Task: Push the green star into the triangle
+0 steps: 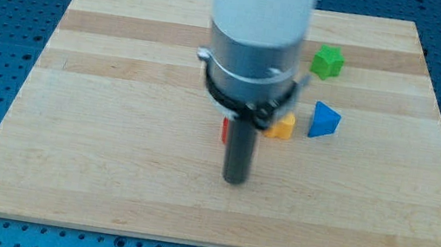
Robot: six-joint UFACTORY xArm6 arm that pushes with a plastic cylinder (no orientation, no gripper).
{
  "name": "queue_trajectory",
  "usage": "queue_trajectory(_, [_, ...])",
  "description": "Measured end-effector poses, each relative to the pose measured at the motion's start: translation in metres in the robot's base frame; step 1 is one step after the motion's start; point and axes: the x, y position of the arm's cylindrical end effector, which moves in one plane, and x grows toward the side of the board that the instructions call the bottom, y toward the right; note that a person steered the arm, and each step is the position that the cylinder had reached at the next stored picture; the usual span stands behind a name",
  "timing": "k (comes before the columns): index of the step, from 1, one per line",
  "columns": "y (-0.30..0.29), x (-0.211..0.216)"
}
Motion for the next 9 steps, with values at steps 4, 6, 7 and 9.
queue_trajectory(4, [0.269,-0.109])
queue_trajectory(6, [0.261,-0.224])
queue_trajectory(7, [0.26,-0.238])
queue_trajectory(9, [0.232,-0.287])
